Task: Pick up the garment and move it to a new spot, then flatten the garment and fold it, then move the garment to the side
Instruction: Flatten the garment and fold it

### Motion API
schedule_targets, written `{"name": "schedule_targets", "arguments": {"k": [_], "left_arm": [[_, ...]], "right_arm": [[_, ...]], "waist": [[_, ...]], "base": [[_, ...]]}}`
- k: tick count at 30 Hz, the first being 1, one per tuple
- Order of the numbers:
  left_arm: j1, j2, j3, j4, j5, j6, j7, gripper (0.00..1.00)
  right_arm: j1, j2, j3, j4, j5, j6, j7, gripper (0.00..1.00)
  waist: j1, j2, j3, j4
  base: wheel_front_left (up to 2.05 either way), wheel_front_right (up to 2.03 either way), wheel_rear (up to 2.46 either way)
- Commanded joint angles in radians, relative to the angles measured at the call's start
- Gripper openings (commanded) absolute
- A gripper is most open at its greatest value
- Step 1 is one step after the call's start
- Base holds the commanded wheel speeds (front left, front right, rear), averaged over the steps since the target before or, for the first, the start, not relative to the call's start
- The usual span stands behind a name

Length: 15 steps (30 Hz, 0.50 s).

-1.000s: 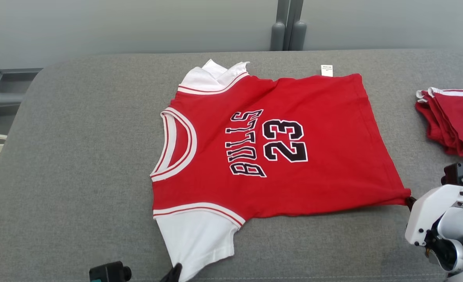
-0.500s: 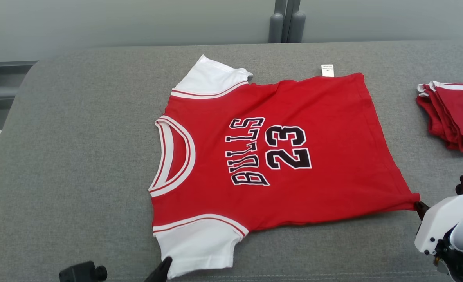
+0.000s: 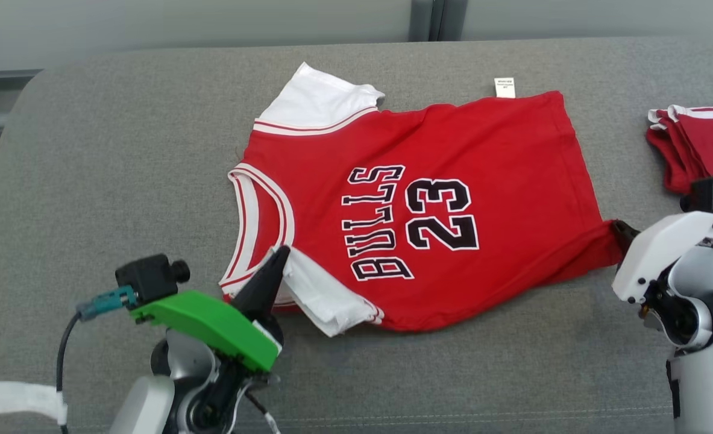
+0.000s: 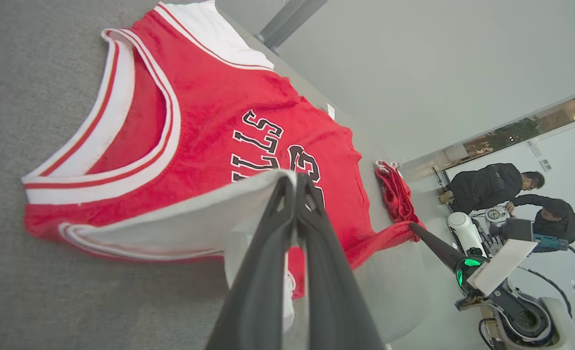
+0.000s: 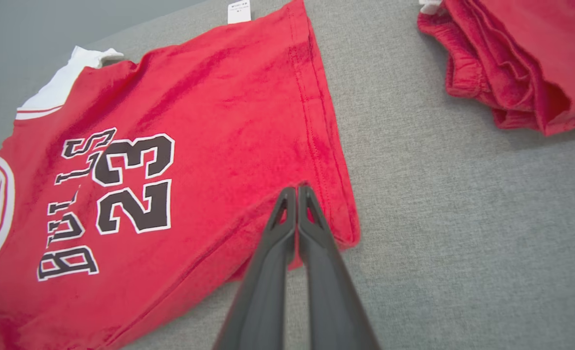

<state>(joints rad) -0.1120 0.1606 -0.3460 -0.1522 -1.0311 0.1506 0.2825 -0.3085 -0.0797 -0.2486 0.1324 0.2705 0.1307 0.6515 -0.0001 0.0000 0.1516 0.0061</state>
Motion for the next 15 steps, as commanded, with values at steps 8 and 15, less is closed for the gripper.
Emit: {"name": "schedule_targets", "arguments": {"k": [8, 15], "left_arm": [[-0.247, -0.038, 0.016, 0.229, 0.042, -0.028, -0.038, 0.00], [-0.400, -0.060, -0.001, 0.425, 0.078, -0.056, -0.070, 0.00]], "right_arm": [[-0.148, -0.023, 0.010, 0.153, -0.020, 0.000, -0.056, 0.00], [-0.243, -0.035, -0.002, 0.275, -0.048, 0.000, -0.149, 0.00]], "waist": [[0.0001, 0.0000, 0.062, 0.018], [0.0001, 0.0000, 0.106, 0.024]], "base": [[0.00, 0.00, 0.00], [0.00, 0.00, 0.00]]}}
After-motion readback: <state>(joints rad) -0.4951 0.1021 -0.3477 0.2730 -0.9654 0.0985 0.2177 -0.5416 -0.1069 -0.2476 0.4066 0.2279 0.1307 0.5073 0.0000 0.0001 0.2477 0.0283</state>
